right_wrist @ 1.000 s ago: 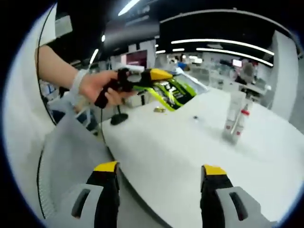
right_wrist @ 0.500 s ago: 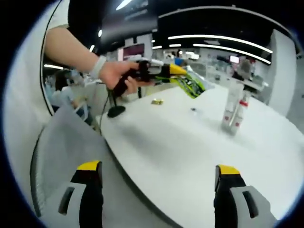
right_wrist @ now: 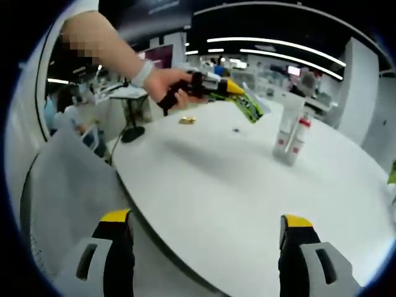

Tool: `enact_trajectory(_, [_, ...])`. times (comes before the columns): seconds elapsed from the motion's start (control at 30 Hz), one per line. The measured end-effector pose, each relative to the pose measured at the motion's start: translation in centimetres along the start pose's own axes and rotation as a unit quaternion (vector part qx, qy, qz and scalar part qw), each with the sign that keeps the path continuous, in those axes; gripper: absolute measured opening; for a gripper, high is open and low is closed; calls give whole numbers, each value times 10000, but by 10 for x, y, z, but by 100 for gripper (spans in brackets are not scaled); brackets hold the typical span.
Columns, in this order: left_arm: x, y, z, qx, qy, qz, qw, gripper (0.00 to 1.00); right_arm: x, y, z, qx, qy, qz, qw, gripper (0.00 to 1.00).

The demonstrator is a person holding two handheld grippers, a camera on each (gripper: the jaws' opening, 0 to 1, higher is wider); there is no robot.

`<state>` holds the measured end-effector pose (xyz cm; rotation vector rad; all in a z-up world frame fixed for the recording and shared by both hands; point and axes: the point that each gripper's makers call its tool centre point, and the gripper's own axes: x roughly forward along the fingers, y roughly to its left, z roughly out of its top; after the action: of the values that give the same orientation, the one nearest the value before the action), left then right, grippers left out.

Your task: Arrange the skincare products in the storage area until every visible bottle or jar stands upright without overlapping.

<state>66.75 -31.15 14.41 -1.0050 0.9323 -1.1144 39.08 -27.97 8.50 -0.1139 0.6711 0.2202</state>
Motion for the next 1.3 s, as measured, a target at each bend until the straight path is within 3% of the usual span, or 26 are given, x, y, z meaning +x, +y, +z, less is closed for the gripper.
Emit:
enact_trajectory(0.43, [49, 51, 1, 115, 307, 507, 9982, 0, 3, -1, -12, -49, 280, 29, 9996, 96])
enact_trajectory(0.77, [60, 91, -2, 281, 354, 1257, 9910, 0, 3, 1, -15, -82, 369, 72, 9993, 92])
enact_trajectory(0.87, [60, 97, 2, 517, 355, 1446, 9875, 0, 3, 1, -16, -84, 405, 85, 9991, 90])
enact_trajectory(0.93, [57, 107, 4, 716, 429, 1769, 9807, 0, 3, 2, -18, -103, 426, 96, 9990, 90])
enact_trajectory(1.0, [57, 112, 3, 888, 541, 1892, 9764, 0, 3, 2, -18, -105, 437, 112, 9989, 90])
enact_trajectory(1.03, [55, 117, 5, 1029, 577, 2084, 9709, 0, 3, 2, -18, -110, 443, 115, 9989, 89])
enact_trajectory(1.13, [55, 117, 4, 1394, 732, 2191, 9629, 0, 3, 3, -19, -108, 463, 134, 9988, 88])
enact_trajectory(1.3, [62, 123, 10, 2115, 1084, 2396, 9413, 2, 4, 3, -20, -107, 509, 148, 9985, 87])
